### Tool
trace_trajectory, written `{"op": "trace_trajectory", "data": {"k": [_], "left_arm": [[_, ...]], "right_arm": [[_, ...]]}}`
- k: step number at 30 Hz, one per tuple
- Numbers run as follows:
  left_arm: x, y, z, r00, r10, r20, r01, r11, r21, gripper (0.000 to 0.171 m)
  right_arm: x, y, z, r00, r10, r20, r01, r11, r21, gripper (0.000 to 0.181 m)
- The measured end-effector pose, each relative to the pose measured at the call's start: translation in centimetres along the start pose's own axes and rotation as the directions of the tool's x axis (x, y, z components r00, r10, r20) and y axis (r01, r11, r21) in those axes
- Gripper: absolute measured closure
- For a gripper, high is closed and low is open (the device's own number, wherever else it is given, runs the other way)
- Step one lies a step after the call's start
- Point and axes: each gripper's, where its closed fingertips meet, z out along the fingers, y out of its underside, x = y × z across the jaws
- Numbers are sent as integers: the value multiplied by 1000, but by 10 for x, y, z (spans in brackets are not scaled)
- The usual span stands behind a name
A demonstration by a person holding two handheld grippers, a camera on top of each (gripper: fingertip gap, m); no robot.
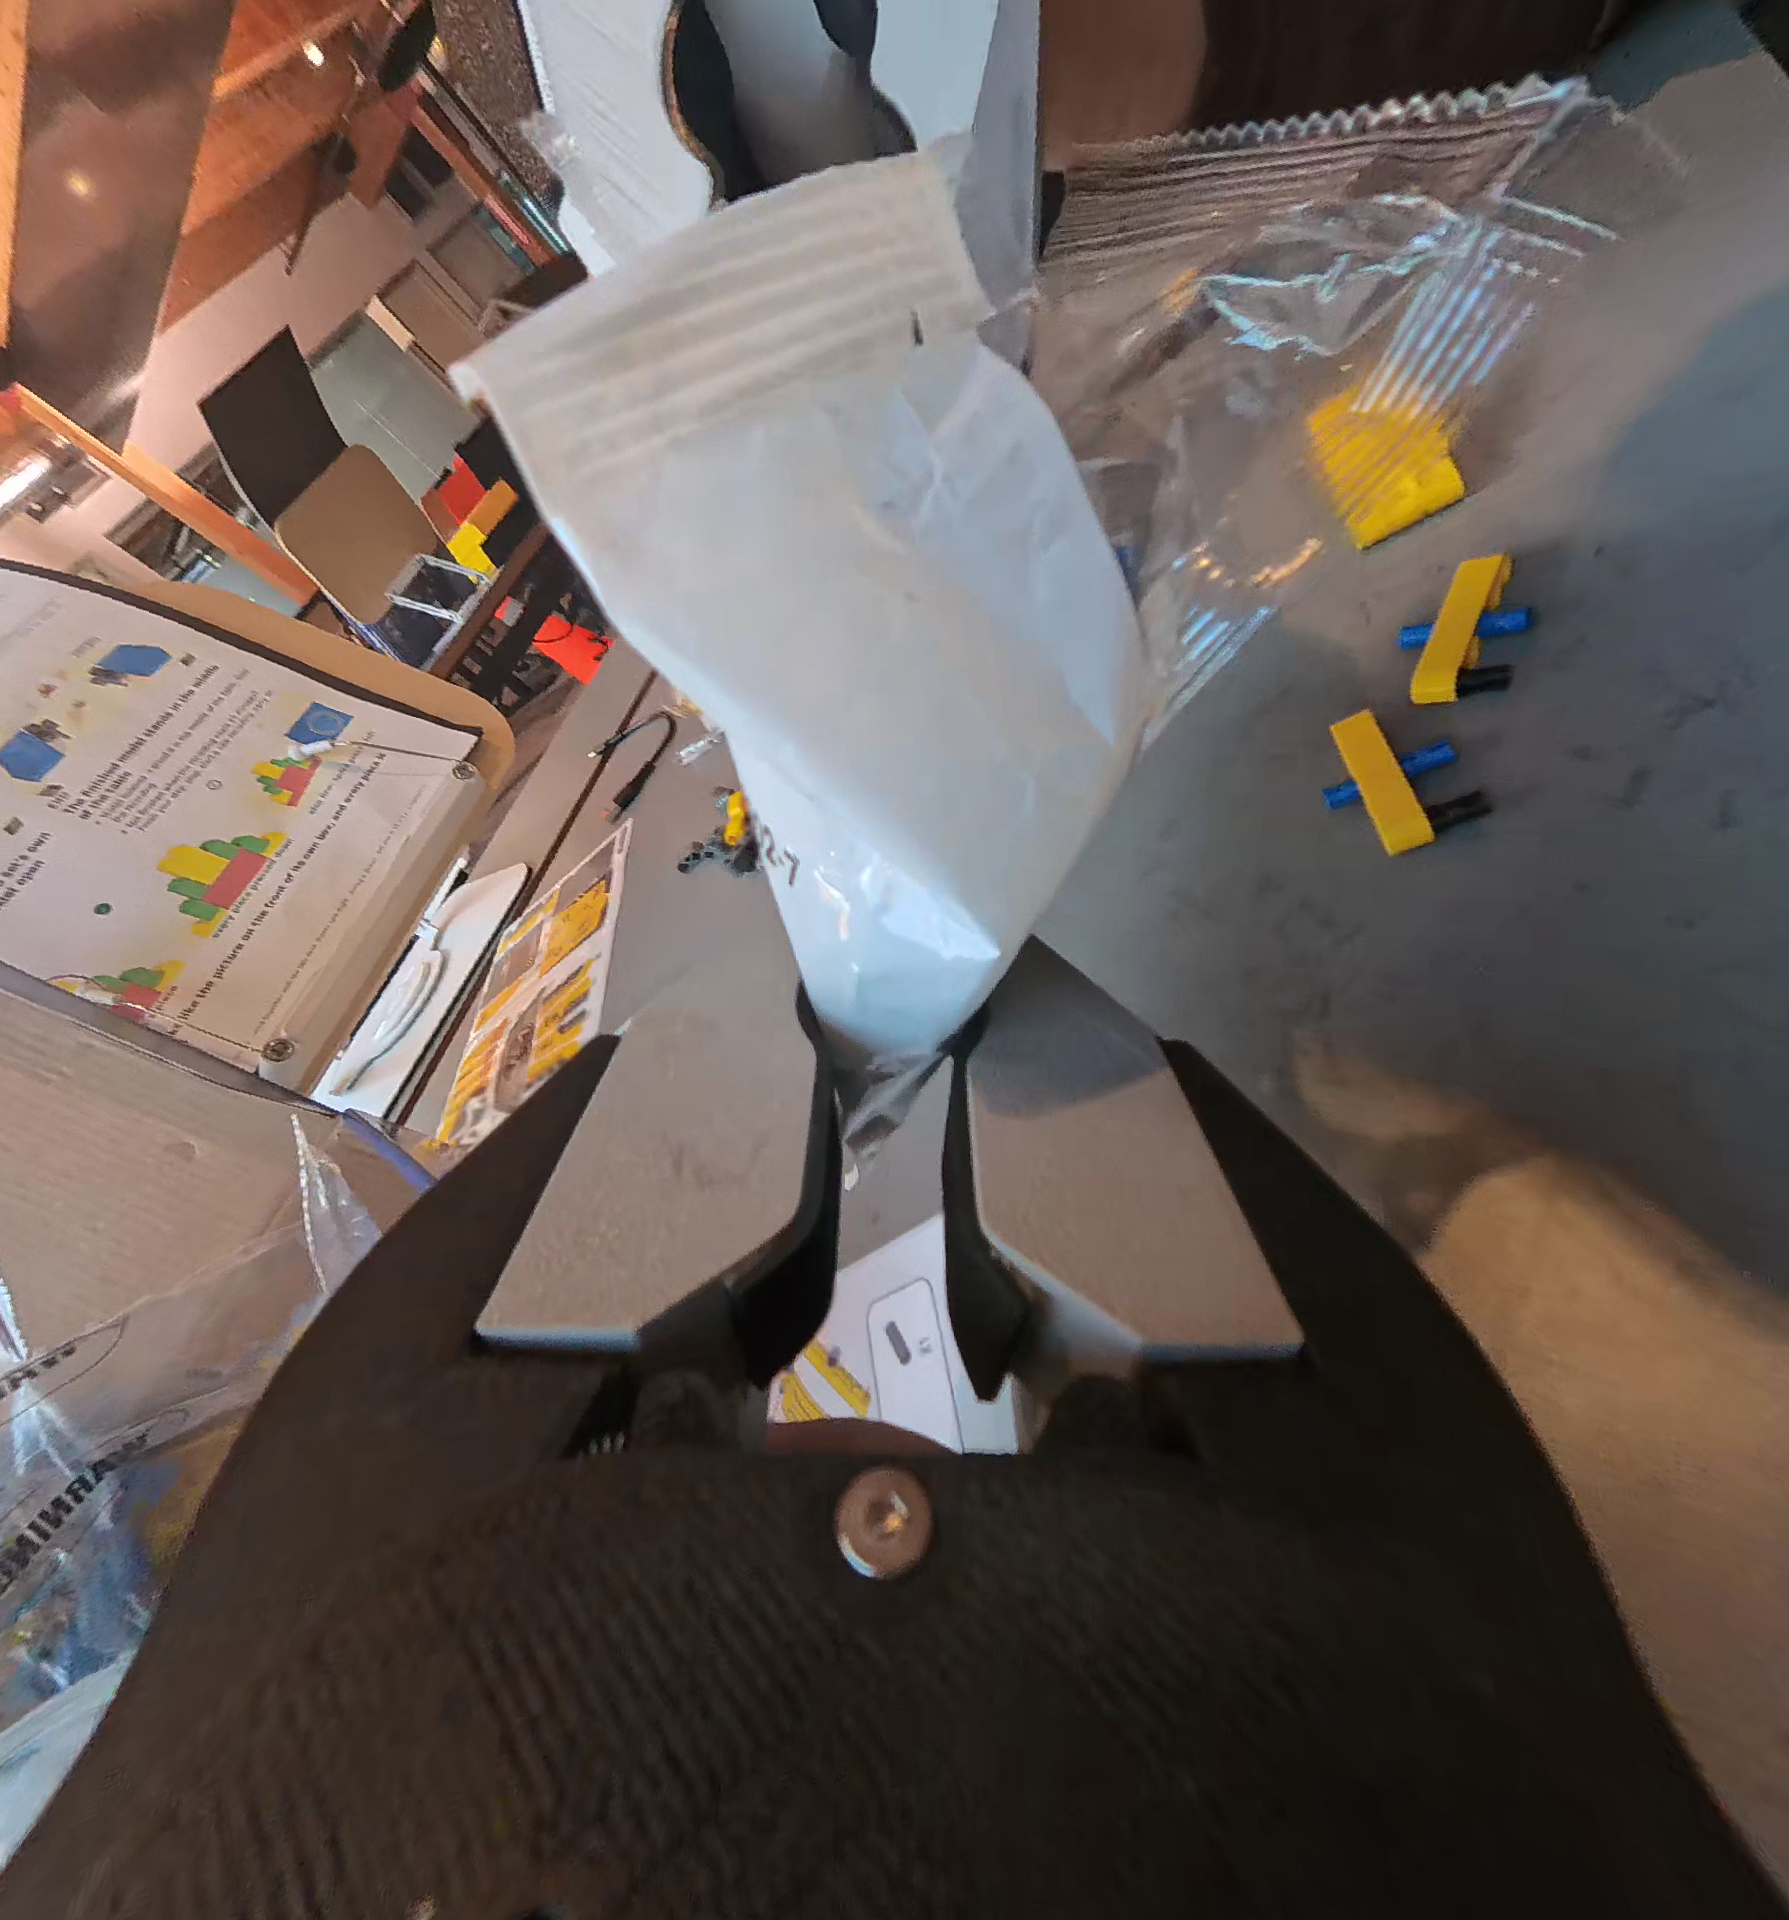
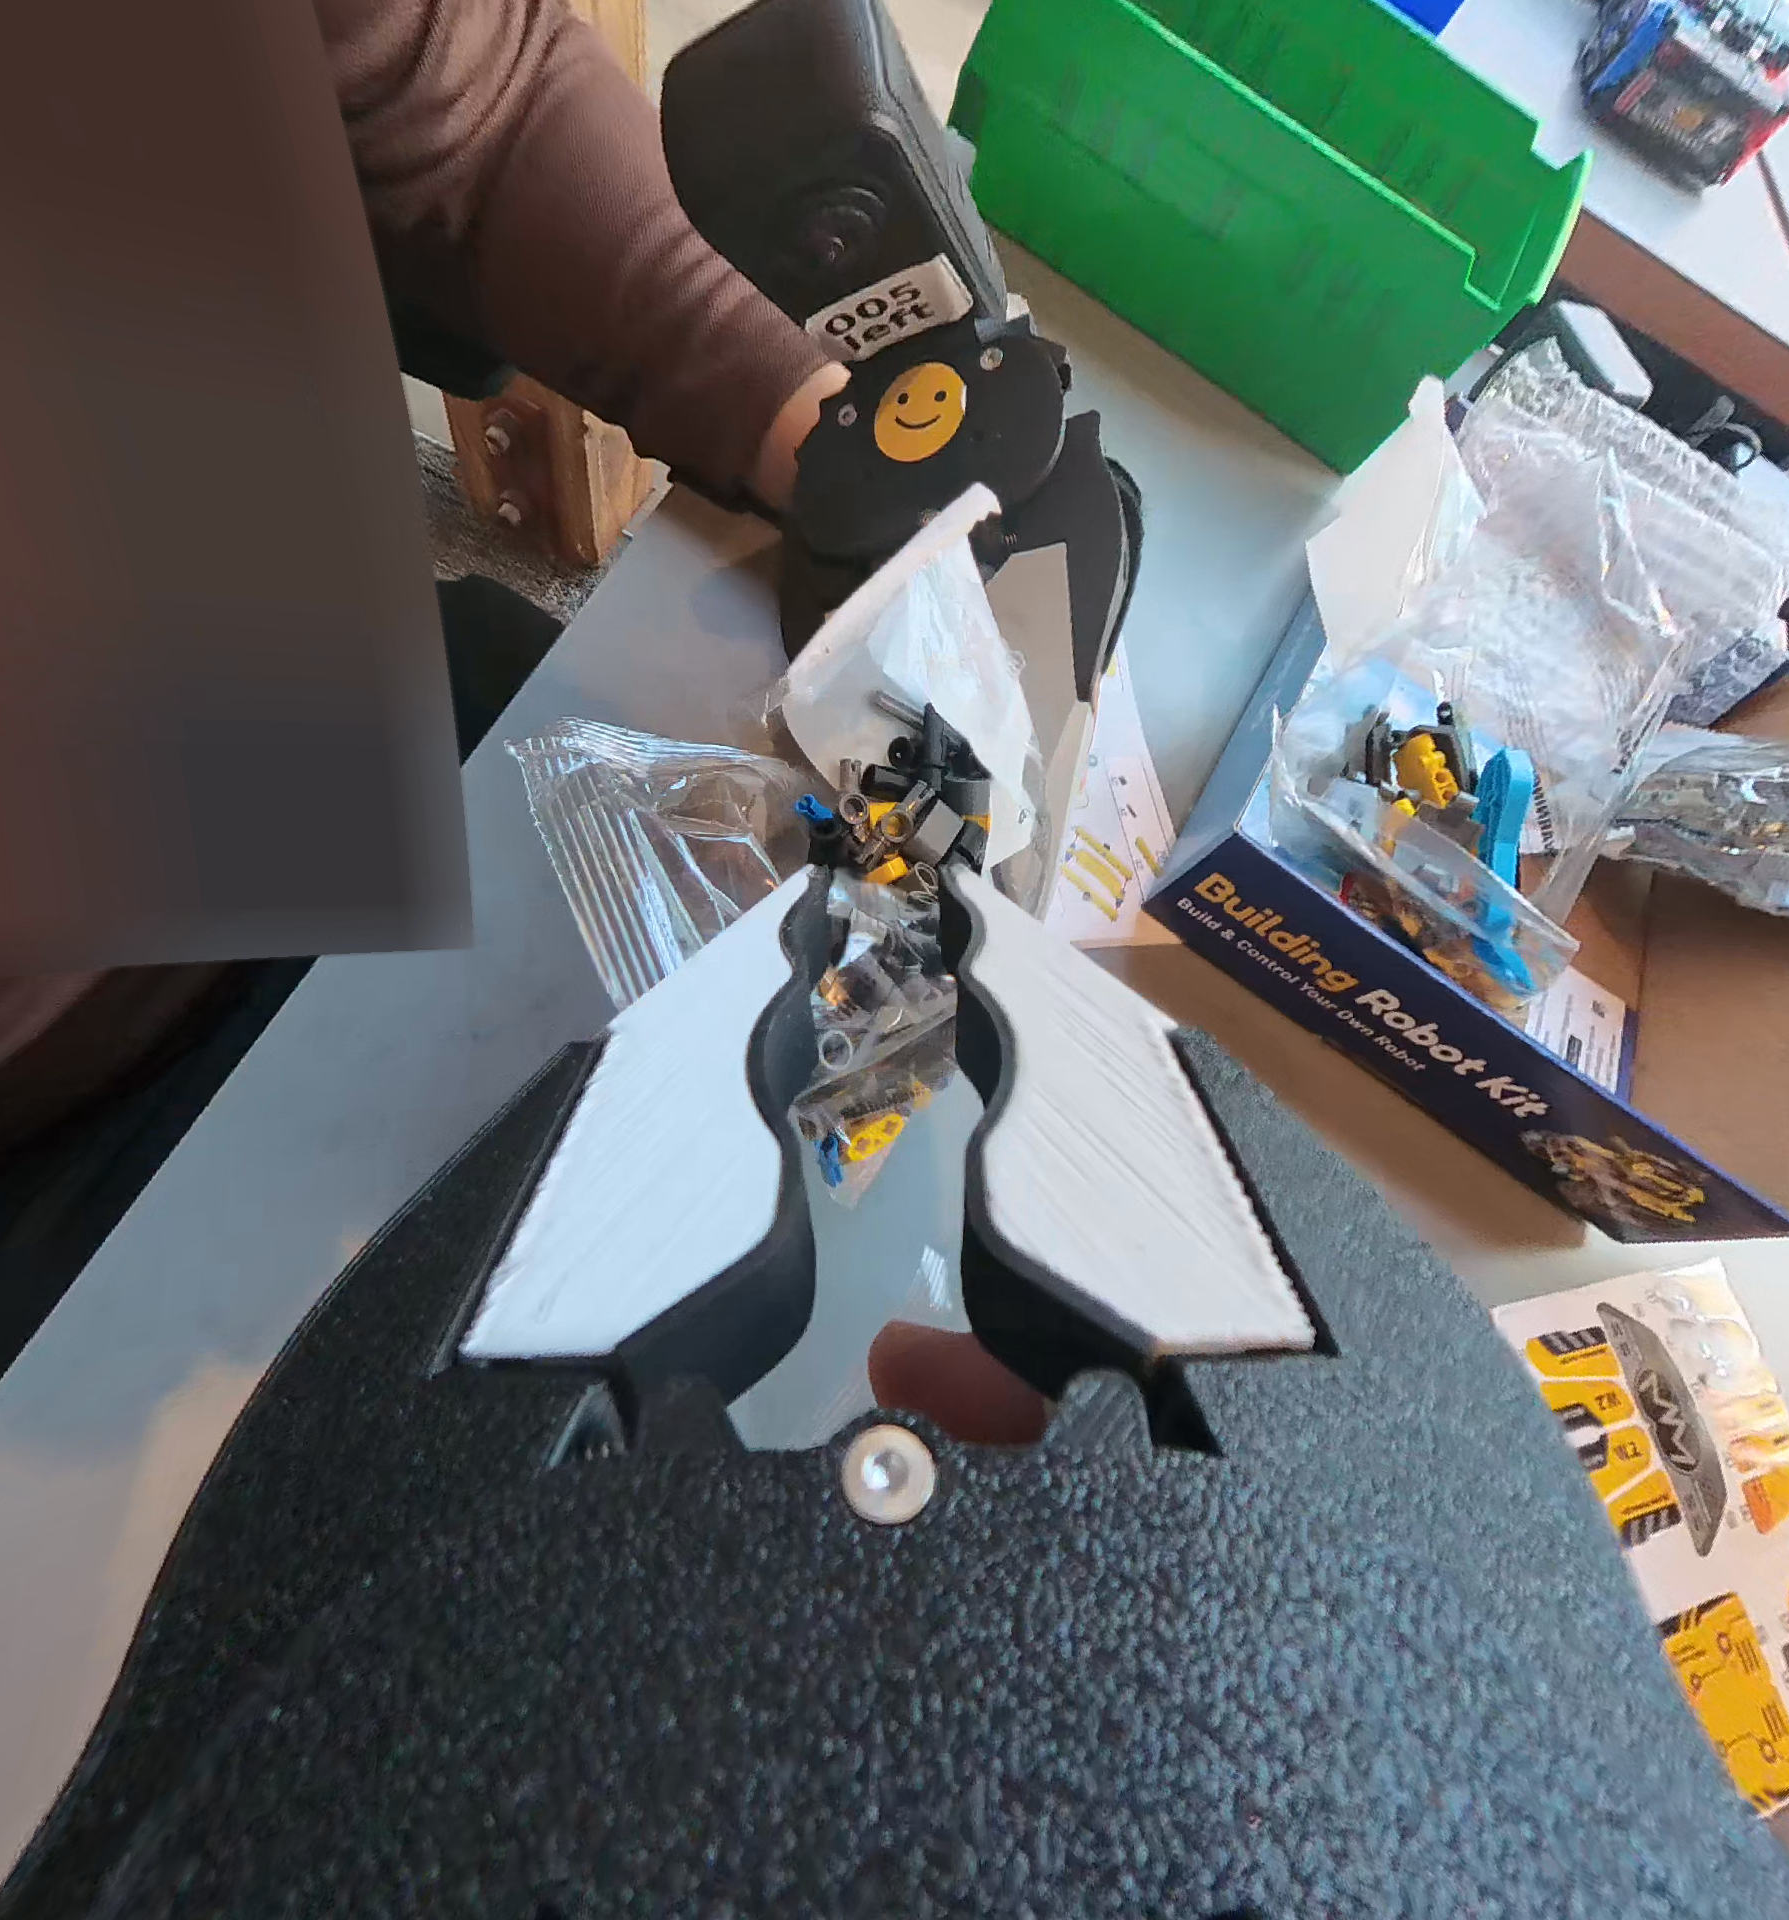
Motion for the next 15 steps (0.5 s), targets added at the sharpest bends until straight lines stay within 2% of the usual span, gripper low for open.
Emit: {"op": "trace_trajectory", "data": {"k": [6,10,15], "left_arm": [[-10,-4,-3,996,56,73,-58,998,29,159],[-9,-3,-2,996,62,69,-64,998,21,159],[-10,-4,-3,995,67,77,-69,997,25,159]], "right_arm": [[1,-10,-6,1000,-23,-17,24,998,57,152],[2,-6,-3,996,-68,-49,69,998,13,152],[3,-7,-3,996,-74,-54,75,997,18,152]]}}
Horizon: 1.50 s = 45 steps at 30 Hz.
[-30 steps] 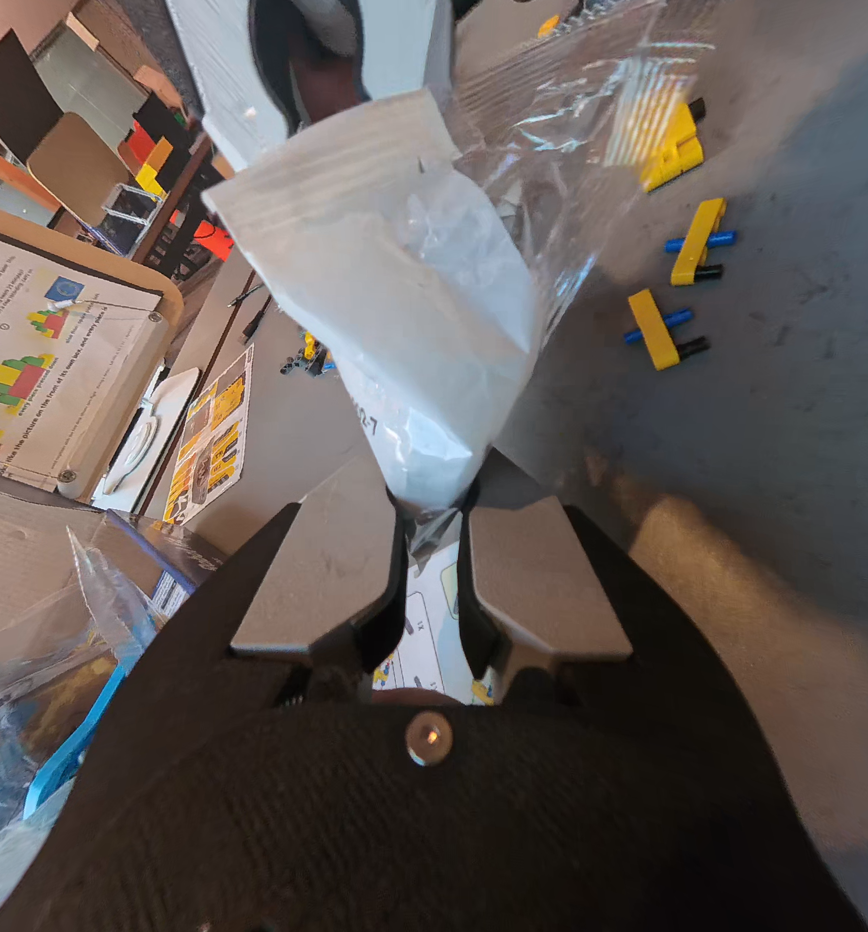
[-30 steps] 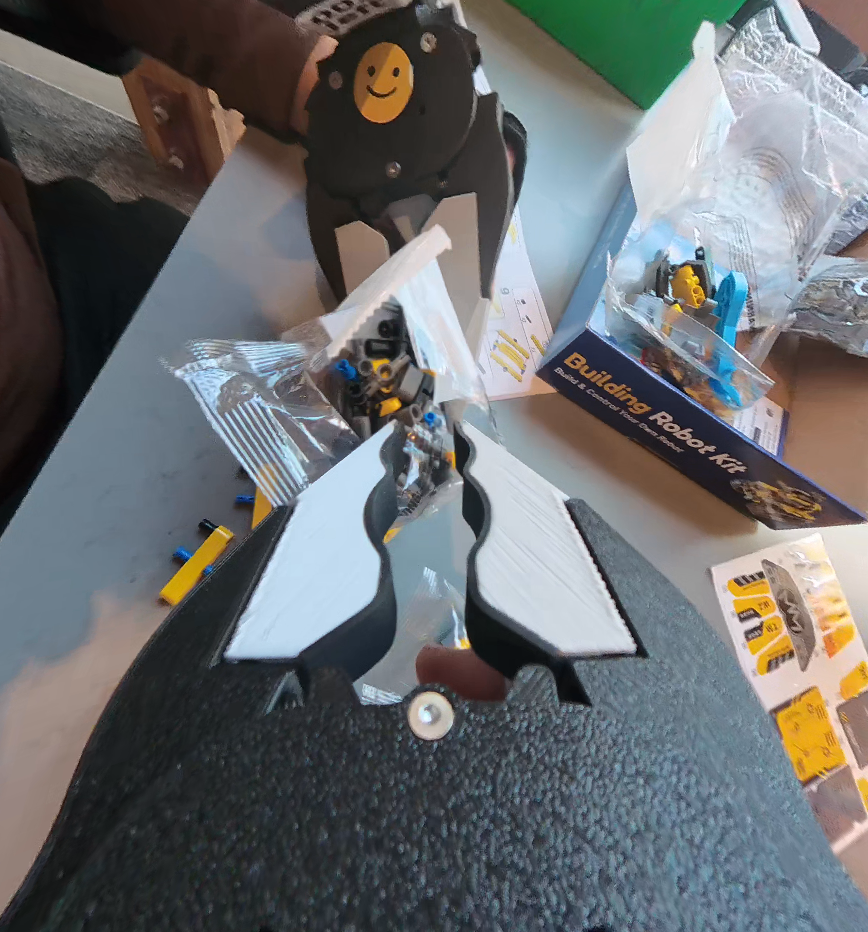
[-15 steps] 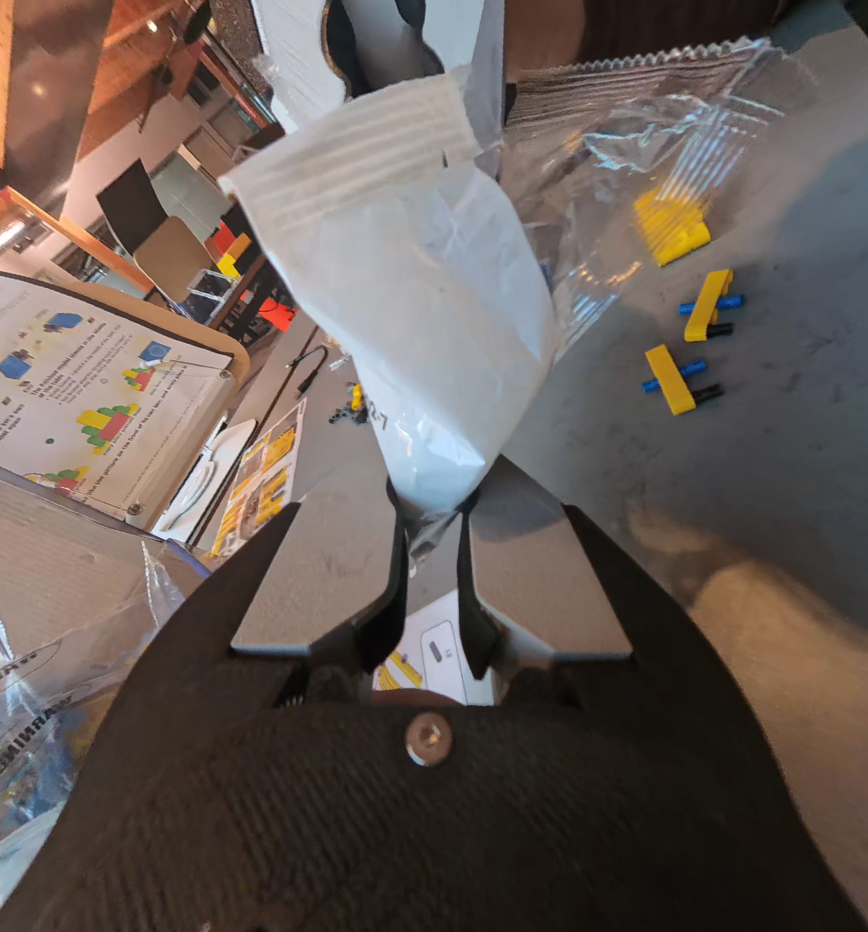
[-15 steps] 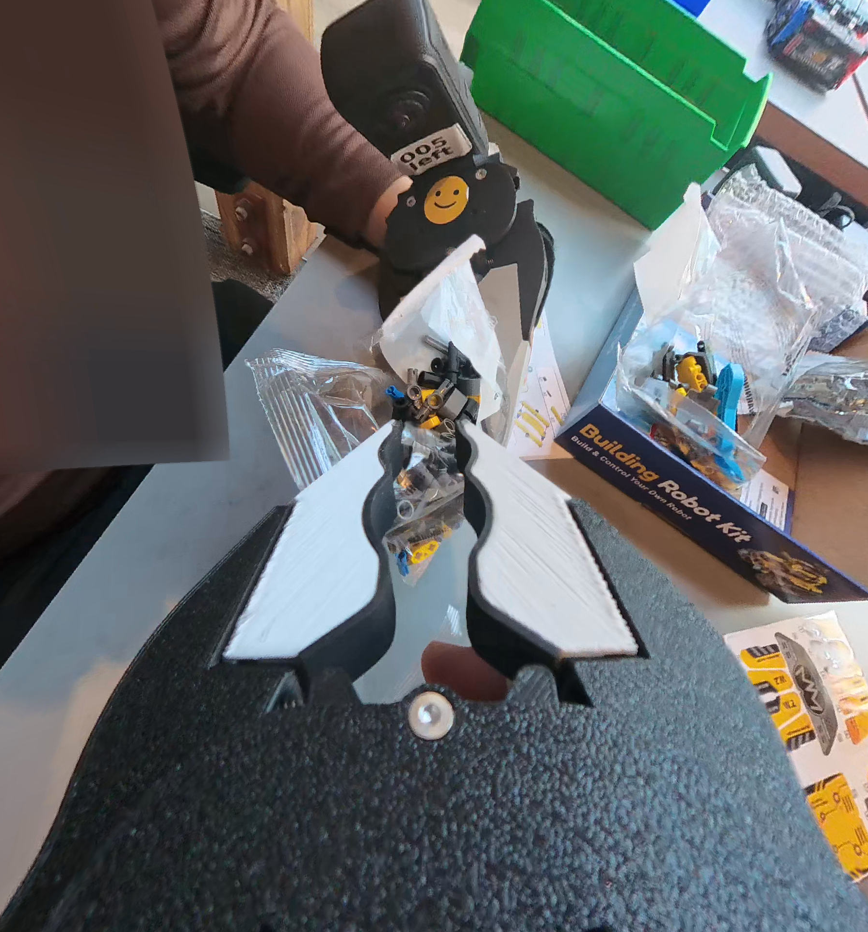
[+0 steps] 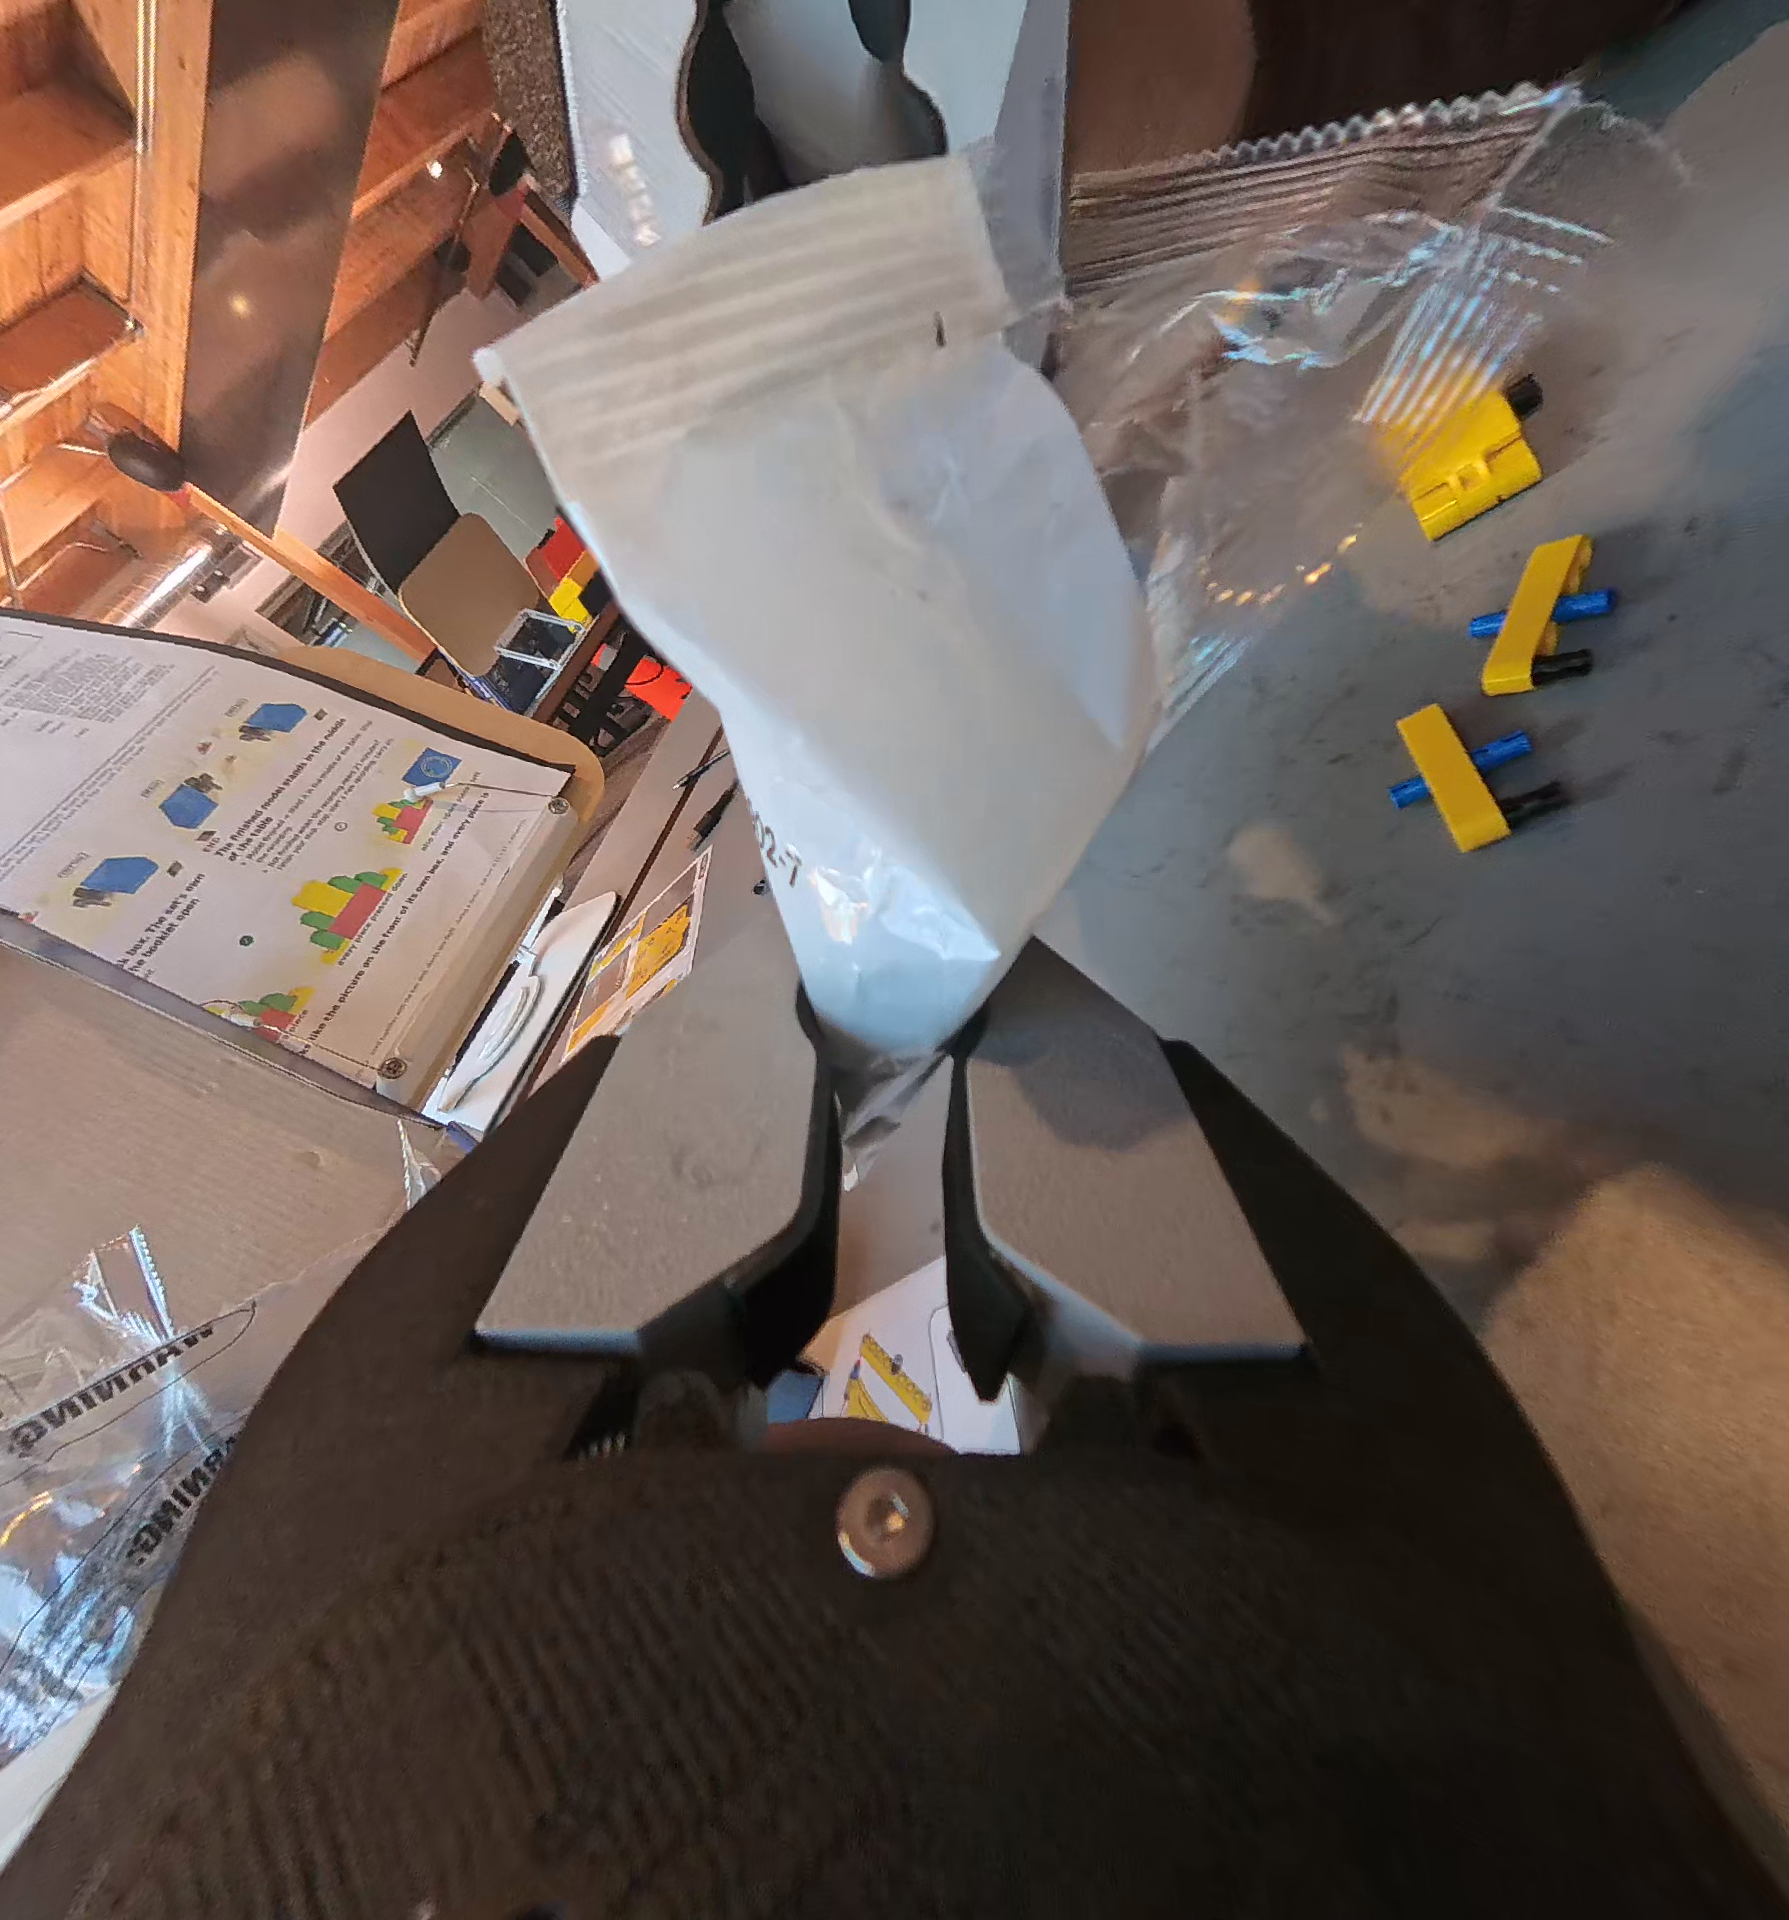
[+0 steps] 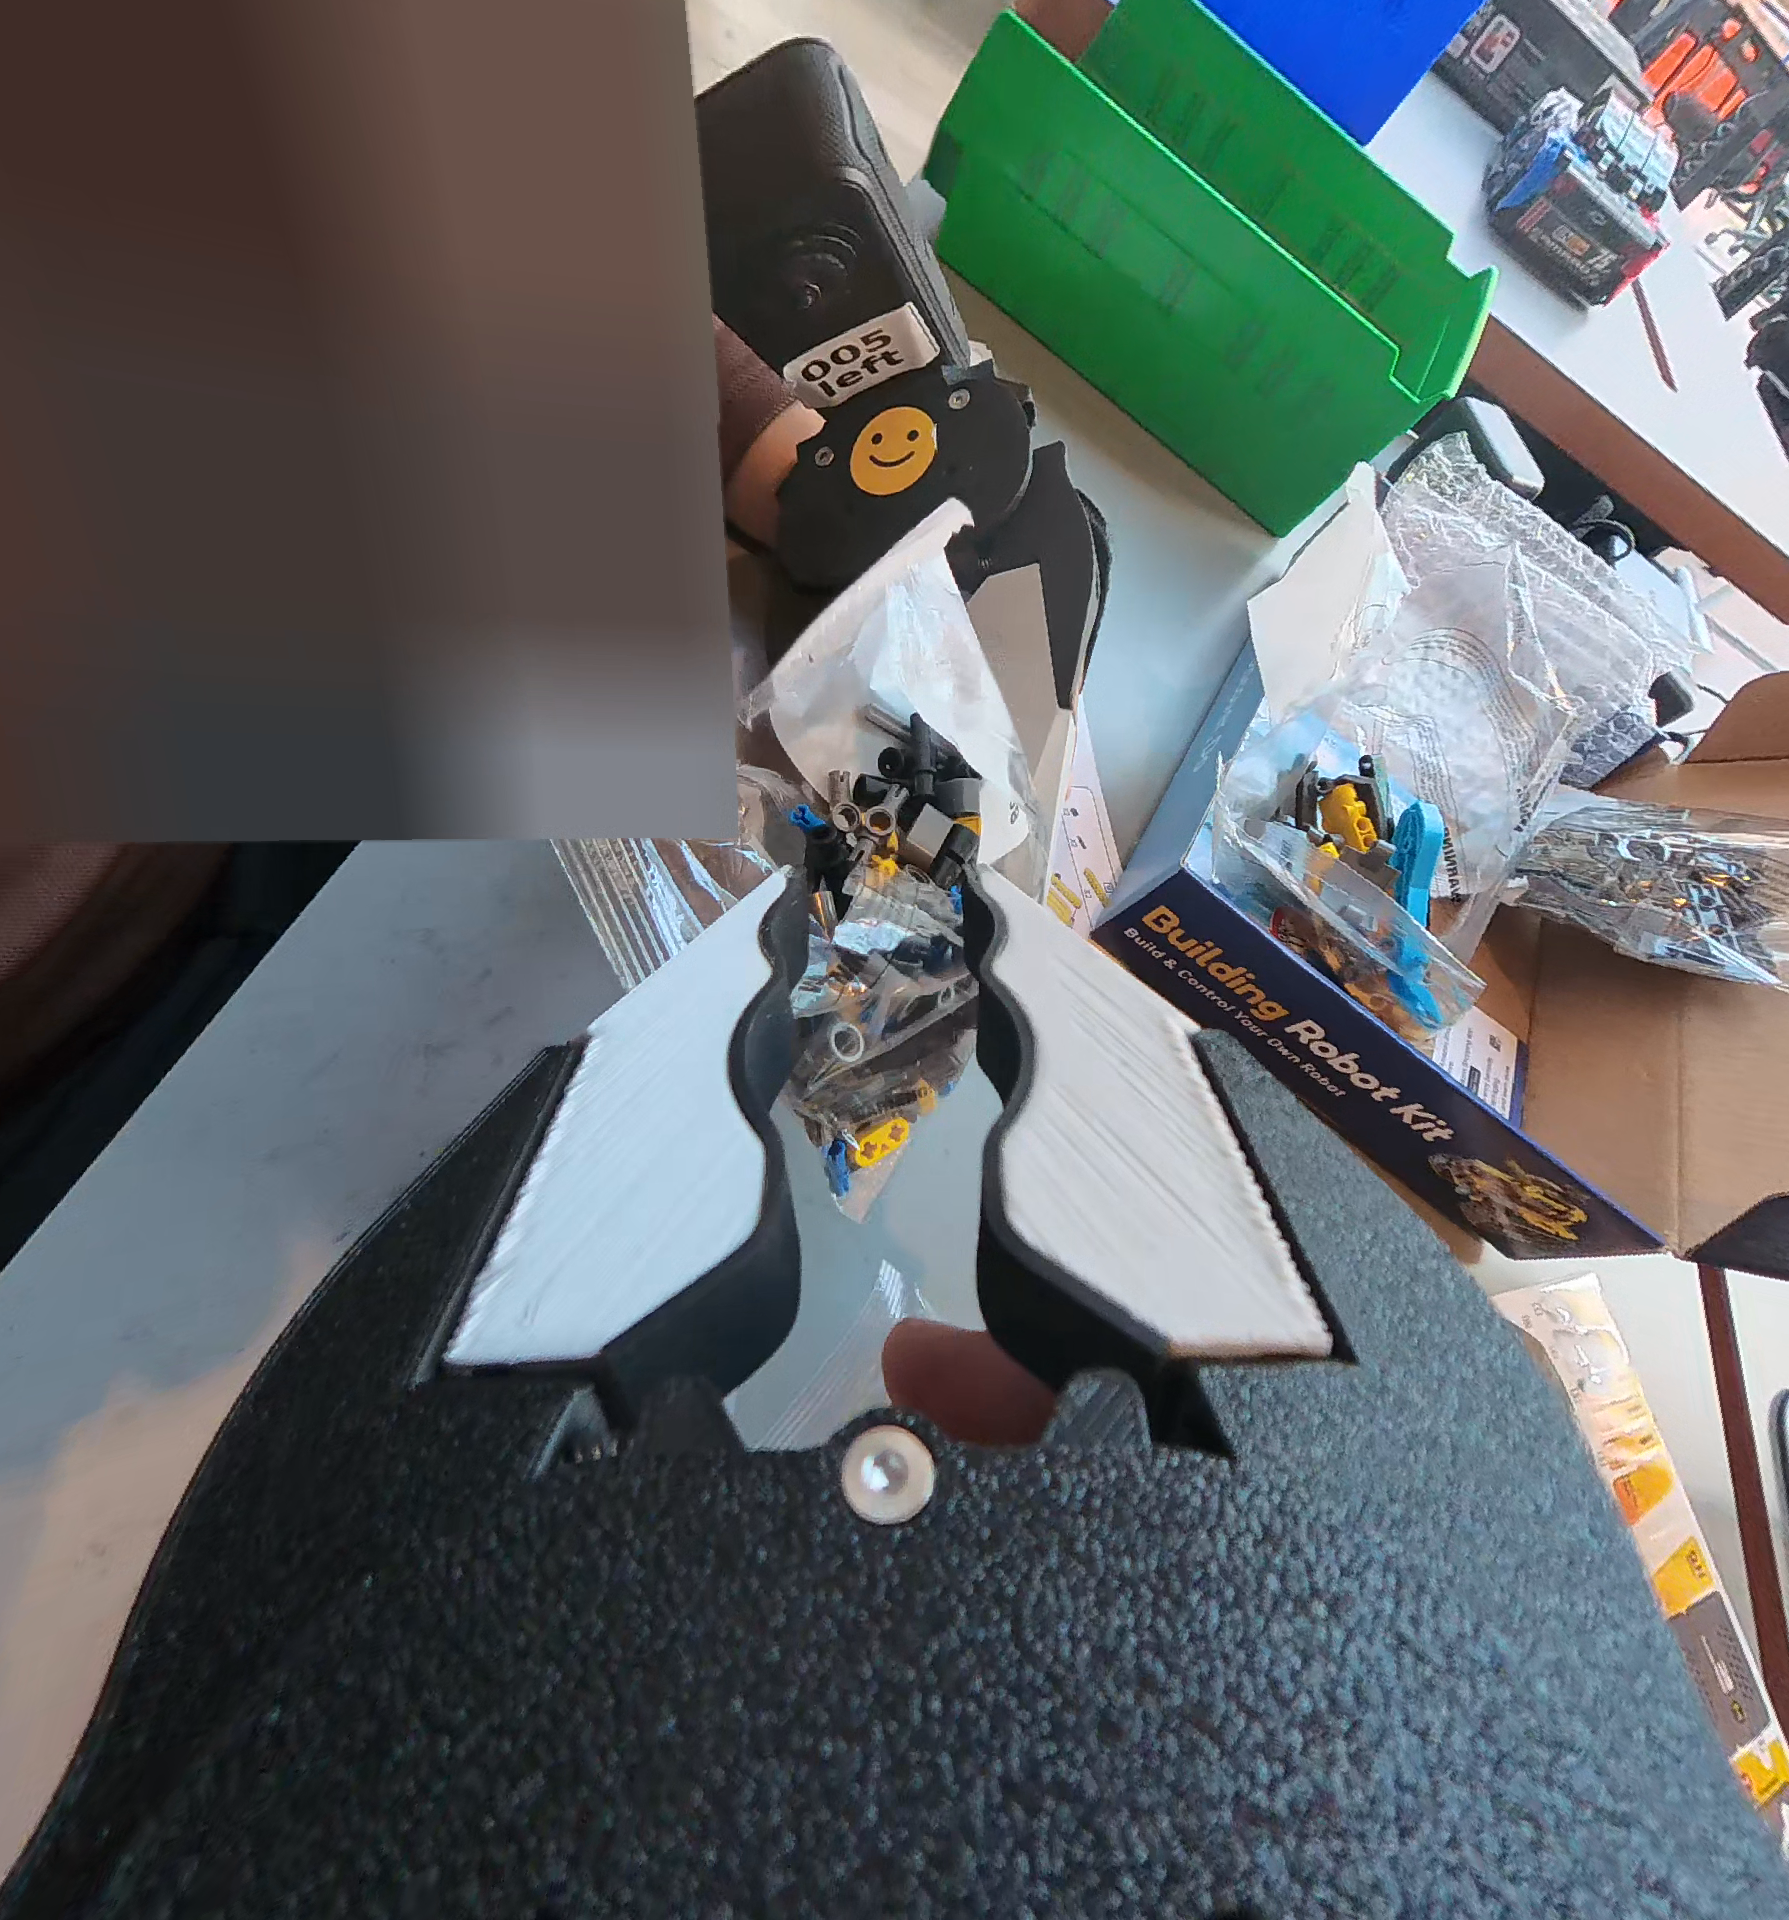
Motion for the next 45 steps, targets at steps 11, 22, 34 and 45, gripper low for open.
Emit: {"op": "trace_trajectory", "data": {"k": [11,22,34,45], "left_arm": [[3,2,1,1000,1,-17,-1,1000,-12,159],[0,0,0,1000,-29,-7,29,1000,5,160],[-3,3,1,998,-67,-5,67,998,-9,159],[-8,5,0,995,-102,7,102,995,-11,159]], "right_arm": [[1,5,5,1000,-8,-20,8,1000,-29,152],[7,-2,3,999,34,-29,-34,999,25,153],[13,-1,3,997,55,-48,-54,998,32,153],[20,-3,-2,995,74,-67,-70,996,63,149]]}}
